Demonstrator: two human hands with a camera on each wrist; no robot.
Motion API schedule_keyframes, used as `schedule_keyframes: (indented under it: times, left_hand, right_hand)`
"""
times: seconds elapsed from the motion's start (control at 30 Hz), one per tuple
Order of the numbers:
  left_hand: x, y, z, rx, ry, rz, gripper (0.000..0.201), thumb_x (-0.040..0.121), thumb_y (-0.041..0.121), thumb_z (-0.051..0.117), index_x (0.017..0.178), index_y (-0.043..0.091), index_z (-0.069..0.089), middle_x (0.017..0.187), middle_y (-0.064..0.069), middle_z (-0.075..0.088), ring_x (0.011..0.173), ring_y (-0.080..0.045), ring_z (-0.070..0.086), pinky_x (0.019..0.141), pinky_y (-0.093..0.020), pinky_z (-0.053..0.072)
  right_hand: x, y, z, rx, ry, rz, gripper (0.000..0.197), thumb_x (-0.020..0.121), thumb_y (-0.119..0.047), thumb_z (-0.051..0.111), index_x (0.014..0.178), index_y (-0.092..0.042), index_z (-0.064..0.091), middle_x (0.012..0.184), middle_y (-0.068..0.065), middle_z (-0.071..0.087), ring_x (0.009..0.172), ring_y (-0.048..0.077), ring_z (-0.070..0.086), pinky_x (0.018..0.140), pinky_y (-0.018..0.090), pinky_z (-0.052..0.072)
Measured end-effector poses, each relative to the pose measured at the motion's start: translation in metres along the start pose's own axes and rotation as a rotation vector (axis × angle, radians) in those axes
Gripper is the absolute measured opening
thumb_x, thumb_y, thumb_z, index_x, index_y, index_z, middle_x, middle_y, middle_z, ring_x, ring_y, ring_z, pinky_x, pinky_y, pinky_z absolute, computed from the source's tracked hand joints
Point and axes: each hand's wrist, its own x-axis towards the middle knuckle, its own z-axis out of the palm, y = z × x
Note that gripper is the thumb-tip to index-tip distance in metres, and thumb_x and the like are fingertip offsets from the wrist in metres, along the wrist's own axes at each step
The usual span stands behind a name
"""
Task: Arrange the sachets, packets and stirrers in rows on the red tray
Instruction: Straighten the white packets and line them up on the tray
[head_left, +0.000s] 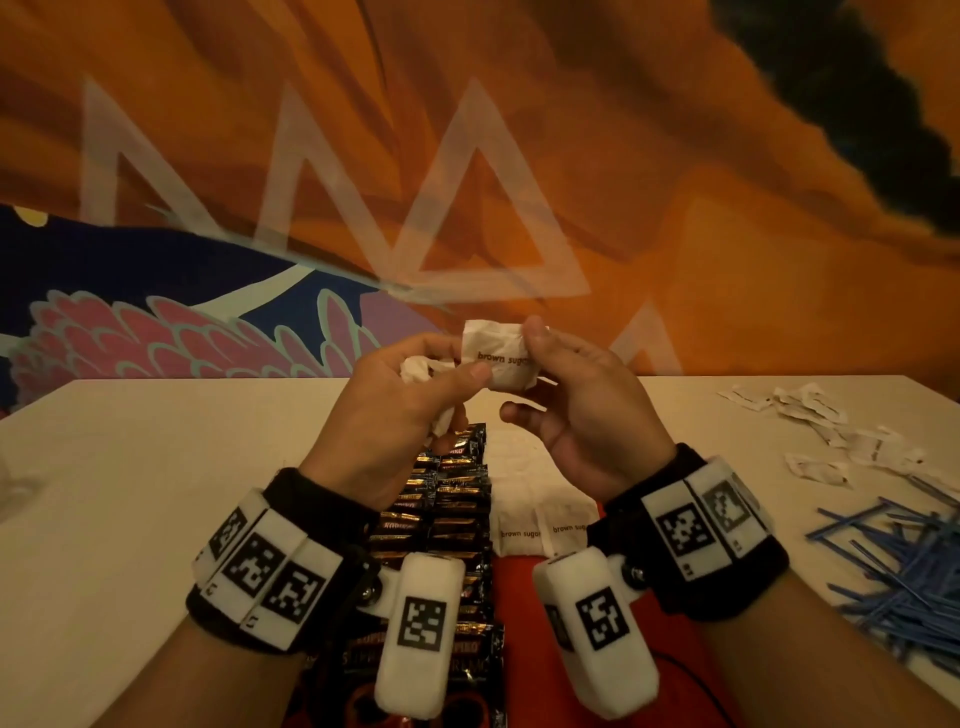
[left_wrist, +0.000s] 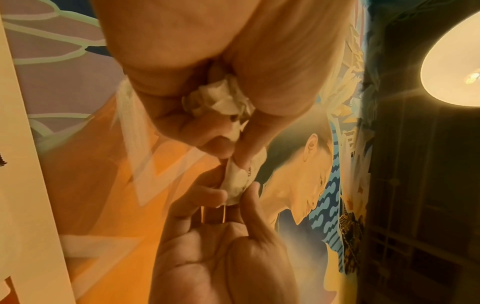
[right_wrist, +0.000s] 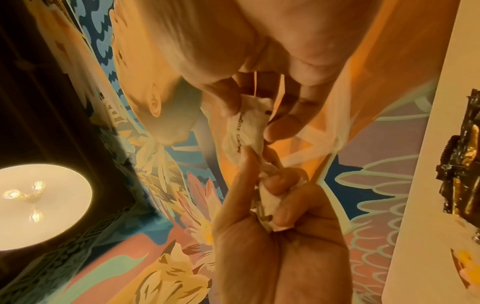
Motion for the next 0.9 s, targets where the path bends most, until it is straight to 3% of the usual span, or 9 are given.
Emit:
schedule_keyframes:
  times: [0.13,0.23,0.3,0.4,0.53,0.67,0.8,0.9]
  left_hand:
    - [0.002,-0.001,-0.003,-0.043,0.032,-0.011,0.030,0.078,0.015,0.070,0.107,0.008,0.067,0.069,-0.003,0.059,0.051,-0.011,0.050,0.039,-0.020,0.037]
    - [0.003,-0.002,-0.005,-0.024,0.057,-0.032,0.014,0.089,0.004,0.065,0.102,0.007,0.067,0.066,-0.004,0.057,0.051,-0.012,0.051,0.039,-0.021,0.037]
    - [0.003,-0.003,-0.005,0.014,0.073,-0.030,0.007,0.090,0.011,0.066,0.095,0.008,0.068,0.064,-0.004,0.057,0.051,-0.013,0.051,0.039,-0.022,0.038]
    - [0.003,-0.004,-0.003,0.103,0.153,0.022,0.022,0.084,0.035,0.071,0.082,0.012,0.071,0.056,0.000,0.056,0.049,-0.014,0.052,0.041,-0.024,0.038]
    - [0.003,-0.005,-0.003,0.216,0.217,0.061,0.012,0.089,0.029,0.072,0.087,0.018,0.074,0.056,0.003,0.062,0.046,-0.013,0.053,0.040,-0.024,0.039]
    - [0.005,0.000,-0.004,0.212,0.231,0.071,0.009,0.091,0.027,0.071,0.090,0.018,0.073,0.062,0.005,0.065,0.044,-0.012,0.052,0.038,-0.022,0.037]
    - [0.004,0.006,-0.010,0.161,0.224,0.054,0.011,0.091,0.029,0.070,0.092,0.018,0.072,0.069,0.003,0.064,0.048,-0.010,0.054,0.039,-0.022,0.038]
    - [0.004,0.012,-0.012,0.139,0.225,0.054,0.010,0.092,0.027,0.069,0.093,0.017,0.070,0.071,0.002,0.064,0.048,-0.010,0.053,0.039,-0.021,0.038]
  right_hand:
    - [0.001,0.000,-0.004,-0.042,-0.060,0.006,0.036,0.087,-0.032,0.061,0.108,-0.004,0.068,0.098,0.011,0.070,0.083,0.018,0.065,0.063,0.027,0.053]
    - [0.001,0.000,-0.010,-0.263,-0.074,-0.086,0.027,0.073,-0.019,0.075,0.097,-0.006,0.071,0.090,0.008,0.071,0.078,0.015,0.065,0.064,0.025,0.053]
    - [0.001,0.001,-0.013,-0.401,-0.032,-0.146,0.014,0.077,-0.012,0.077,0.089,-0.008,0.073,0.079,0.004,0.073,0.070,0.012,0.066,0.060,0.023,0.053]
    - [0.003,0.001,-0.017,-0.530,-0.032,-0.175,0.010,0.080,-0.012,0.077,0.087,-0.006,0.074,0.074,0.004,0.073,0.066,0.011,0.067,0.059,0.025,0.053]
    - [-0.001,-0.003,-0.024,-0.674,-0.078,-0.168,0.015,0.082,-0.014,0.076,0.080,0.001,0.073,0.066,0.002,0.068,0.060,0.007,0.061,0.054,0.020,0.049]
    - [-0.010,-0.003,-0.038,-0.766,-0.115,0.004,0.017,0.081,-0.009,0.077,0.078,0.004,0.067,0.064,0.009,0.068,0.052,0.008,0.061,0.051,0.020,0.047]
    - [-0.011,0.009,-0.056,-1.089,-0.163,0.252,0.017,0.084,-0.016,0.078,0.074,-0.005,0.068,0.064,0.005,0.071,0.067,0.019,0.070,0.063,0.031,0.056]
    - [-0.011,0.018,-0.066,-1.240,-0.182,0.388,0.019,0.085,-0.023,0.077,0.082,-0.005,0.072,0.067,0.002,0.073,0.075,0.021,0.073,0.075,0.038,0.059]
